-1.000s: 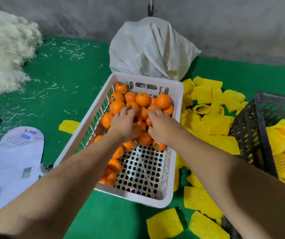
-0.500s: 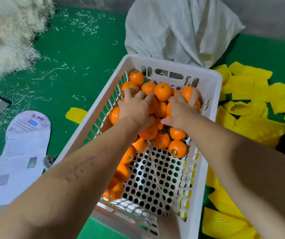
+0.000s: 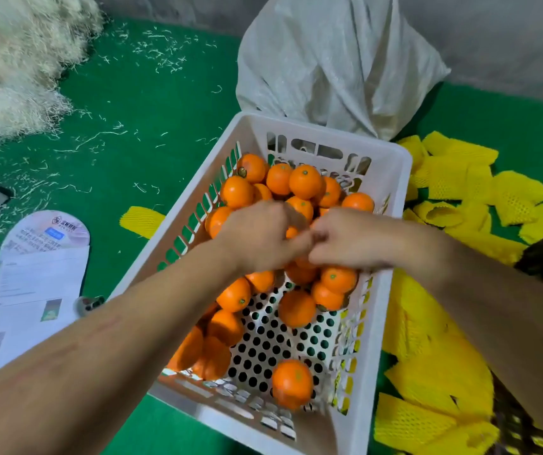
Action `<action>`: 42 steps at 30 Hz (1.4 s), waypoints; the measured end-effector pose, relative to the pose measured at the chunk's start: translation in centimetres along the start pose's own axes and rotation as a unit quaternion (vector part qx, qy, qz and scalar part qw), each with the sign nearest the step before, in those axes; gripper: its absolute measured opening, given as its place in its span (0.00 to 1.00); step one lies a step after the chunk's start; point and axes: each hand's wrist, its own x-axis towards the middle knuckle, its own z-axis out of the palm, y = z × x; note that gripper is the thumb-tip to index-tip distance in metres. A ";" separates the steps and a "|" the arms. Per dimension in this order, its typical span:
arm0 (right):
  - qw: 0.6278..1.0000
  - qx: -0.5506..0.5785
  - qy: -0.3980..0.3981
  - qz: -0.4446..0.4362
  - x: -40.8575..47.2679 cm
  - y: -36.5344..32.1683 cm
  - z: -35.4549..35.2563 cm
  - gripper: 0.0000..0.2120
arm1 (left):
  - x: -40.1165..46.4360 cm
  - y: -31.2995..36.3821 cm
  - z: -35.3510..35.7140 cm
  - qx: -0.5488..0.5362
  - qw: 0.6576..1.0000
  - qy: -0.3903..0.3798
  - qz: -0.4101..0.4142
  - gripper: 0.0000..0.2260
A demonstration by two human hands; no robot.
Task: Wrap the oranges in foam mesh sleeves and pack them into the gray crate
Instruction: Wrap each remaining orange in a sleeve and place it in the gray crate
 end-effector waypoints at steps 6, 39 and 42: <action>0.974 0.082 0.182 0.103 7.7 4.2 -0.4 0.32 | 7.6 -4.7 1.6 0.193 0.965 -0.048 -0.171 0.35; 0.979 -0.056 -0.035 0.190 1.9 0.2 3.9 0.38 | 0.1 -2.0 2.5 0.116 0.970 -0.052 -0.206 0.30; 0.968 -0.034 -0.136 0.208 2.2 -0.5 7.0 0.46 | 0.9 -2.4 5.9 0.127 0.956 -0.127 -0.232 0.35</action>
